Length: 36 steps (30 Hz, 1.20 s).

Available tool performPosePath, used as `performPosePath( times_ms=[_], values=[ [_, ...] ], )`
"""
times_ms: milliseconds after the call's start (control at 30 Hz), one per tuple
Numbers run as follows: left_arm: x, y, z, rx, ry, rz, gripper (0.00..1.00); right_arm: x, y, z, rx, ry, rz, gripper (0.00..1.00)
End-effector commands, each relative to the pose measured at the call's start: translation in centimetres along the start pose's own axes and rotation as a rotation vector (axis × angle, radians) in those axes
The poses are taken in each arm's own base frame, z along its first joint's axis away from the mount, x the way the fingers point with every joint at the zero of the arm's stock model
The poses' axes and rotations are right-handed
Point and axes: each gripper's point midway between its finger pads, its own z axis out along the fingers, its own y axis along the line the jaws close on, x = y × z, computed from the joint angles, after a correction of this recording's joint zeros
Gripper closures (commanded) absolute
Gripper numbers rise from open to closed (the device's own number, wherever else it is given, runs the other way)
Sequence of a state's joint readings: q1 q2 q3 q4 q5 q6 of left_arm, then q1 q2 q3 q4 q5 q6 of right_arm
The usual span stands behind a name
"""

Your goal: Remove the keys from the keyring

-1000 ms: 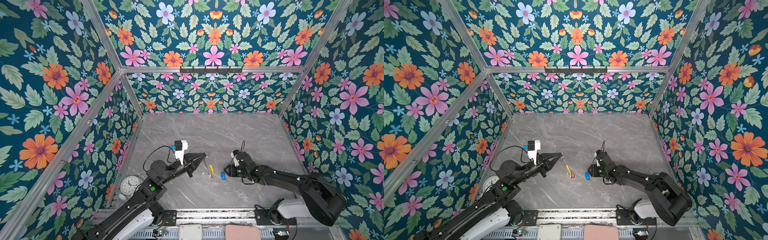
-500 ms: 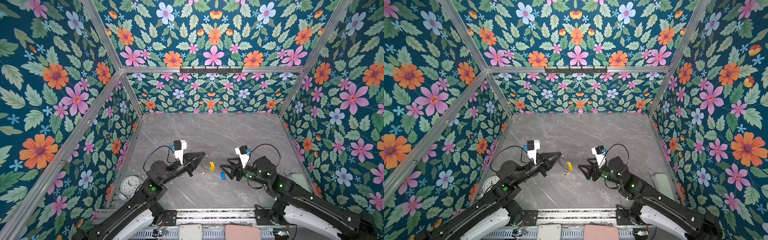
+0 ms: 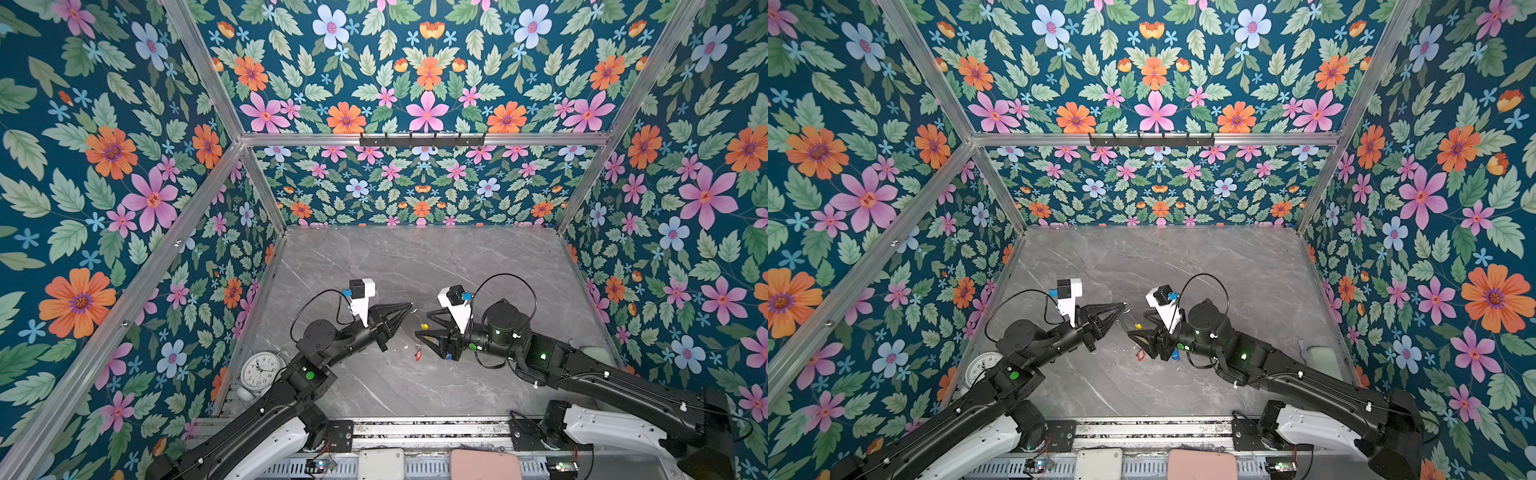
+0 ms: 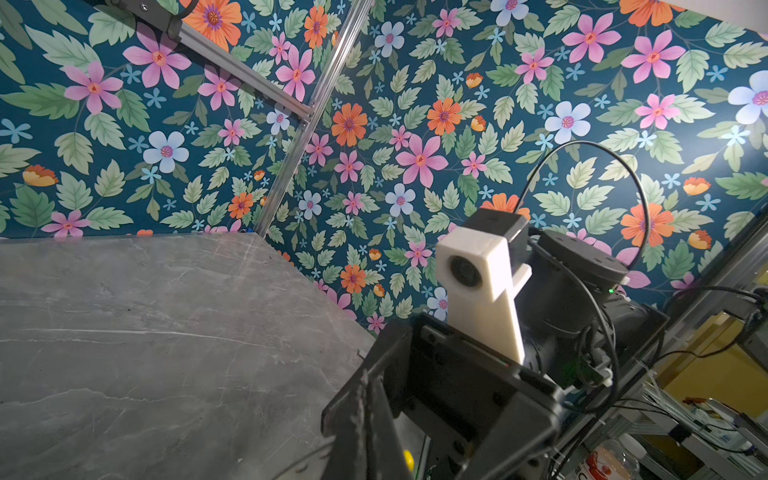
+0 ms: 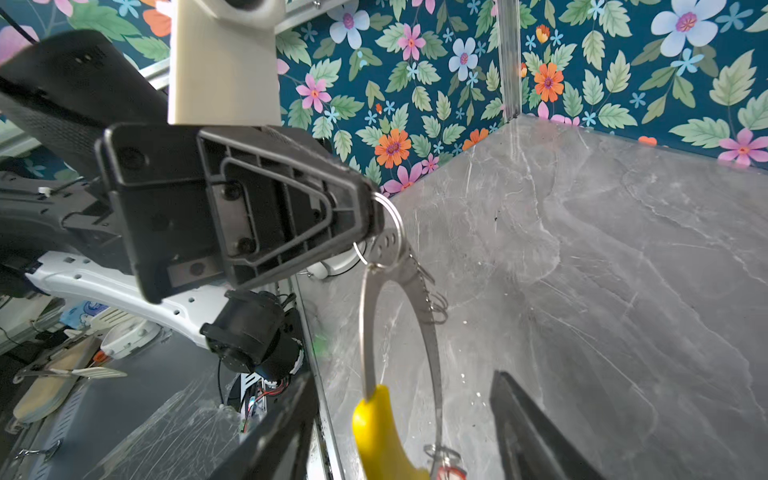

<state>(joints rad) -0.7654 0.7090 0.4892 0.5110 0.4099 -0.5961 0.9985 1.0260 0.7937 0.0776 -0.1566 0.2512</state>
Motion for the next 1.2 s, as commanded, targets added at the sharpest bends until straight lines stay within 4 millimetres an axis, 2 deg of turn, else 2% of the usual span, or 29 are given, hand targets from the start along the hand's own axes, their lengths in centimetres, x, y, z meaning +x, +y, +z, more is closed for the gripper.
performPosePath(
  times_ms=[0,100,267,400,600,700,867,1033,1167],
  values=[
    [-1.3,-0.8,-0.1,0.027,-0.049,0.018,1.0,0.1,-0.7,0.3,0.035,0.002,-0.023,0.52],
    [-1.3,-0.8,-0.1,0.025,-0.048,0.019,1.0,0.3,-0.7,0.4,0.035,0.009,-0.026,0.7],
    [-1.2,-0.7,0.0,0.023,-0.041,0.011,0.99,0.4,-0.7,0.4,0.036,0.016,-0.032,0.89],
    [-1.3,-0.8,-0.4,0.018,-0.052,0.019,0.7,0.1,-1.0,0.1,0.02,0.025,-0.021,1.0],
    [-1.0,0.0,-1.3,-0.046,-0.038,0.042,0.58,-0.9,-2.0,-1.9,-0.053,0.041,0.048,1.0],
    [-0.2,0.5,-1.6,-0.069,-0.005,0.037,0.55,-1.3,-2.2,-3.1,-0.095,0.047,0.071,1.0],
    [1.9,0.7,-1.4,-0.023,0.083,-0.013,0.52,-1.9,-1.4,-5.1,-0.23,0.044,0.098,1.0],
    [2.3,-0.6,-1.4,0.099,0.111,-0.067,0.51,-2.4,0.1,-5.9,-0.323,0.05,0.065,1.0],
    [2.5,-1.5,-1.4,0.157,0.131,-0.078,0.5,-3.1,0.3,-5.7,-0.339,0.043,0.06,1.0]
  ],
)
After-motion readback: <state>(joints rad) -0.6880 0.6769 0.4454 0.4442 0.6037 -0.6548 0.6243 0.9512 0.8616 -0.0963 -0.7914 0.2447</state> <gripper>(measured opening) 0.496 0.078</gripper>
